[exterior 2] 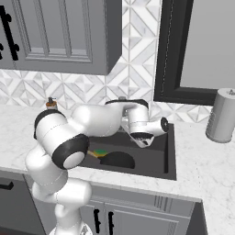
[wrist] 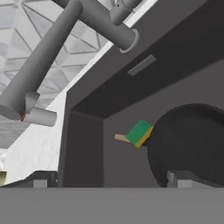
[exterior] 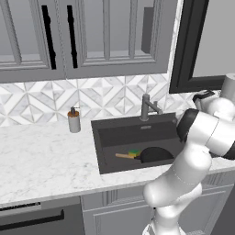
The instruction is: Pick the pan and sponge and place them into the sink. Then turn on the water.
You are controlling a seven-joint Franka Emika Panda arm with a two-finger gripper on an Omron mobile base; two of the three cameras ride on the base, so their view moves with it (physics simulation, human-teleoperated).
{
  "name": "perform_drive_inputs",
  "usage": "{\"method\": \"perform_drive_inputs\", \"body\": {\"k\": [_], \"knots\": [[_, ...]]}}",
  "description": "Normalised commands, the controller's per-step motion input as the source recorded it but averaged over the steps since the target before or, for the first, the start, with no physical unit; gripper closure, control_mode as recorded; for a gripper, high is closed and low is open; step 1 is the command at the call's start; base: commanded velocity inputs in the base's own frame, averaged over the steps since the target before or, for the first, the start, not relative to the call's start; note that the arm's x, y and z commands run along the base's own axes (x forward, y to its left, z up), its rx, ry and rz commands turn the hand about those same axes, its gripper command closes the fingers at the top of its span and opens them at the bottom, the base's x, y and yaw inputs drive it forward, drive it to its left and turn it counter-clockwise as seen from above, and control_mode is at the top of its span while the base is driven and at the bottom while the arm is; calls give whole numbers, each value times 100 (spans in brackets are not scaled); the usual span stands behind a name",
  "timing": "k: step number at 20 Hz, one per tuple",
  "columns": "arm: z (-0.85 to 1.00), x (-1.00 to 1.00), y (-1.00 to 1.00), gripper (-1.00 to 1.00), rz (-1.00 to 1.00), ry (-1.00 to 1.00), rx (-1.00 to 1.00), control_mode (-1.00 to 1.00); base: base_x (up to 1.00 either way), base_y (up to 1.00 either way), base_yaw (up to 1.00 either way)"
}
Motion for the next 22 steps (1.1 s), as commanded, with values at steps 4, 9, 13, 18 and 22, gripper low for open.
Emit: {"method": "perform_drive_inputs", "body": {"k": [4,9,13,18,22], "knots": [[0,34,-2,-100,0,2,0,-100,0,0,0],[0,24,-10,-100,0,0,0,-100,0,0,0],[0,33,-7,-100,0,0,0,-100,0,0,0],[0,34,0,-100,0,0,0,-100,0,0,0],[0,35,0,-100,0,0,0,-100,0,0,0]]}}
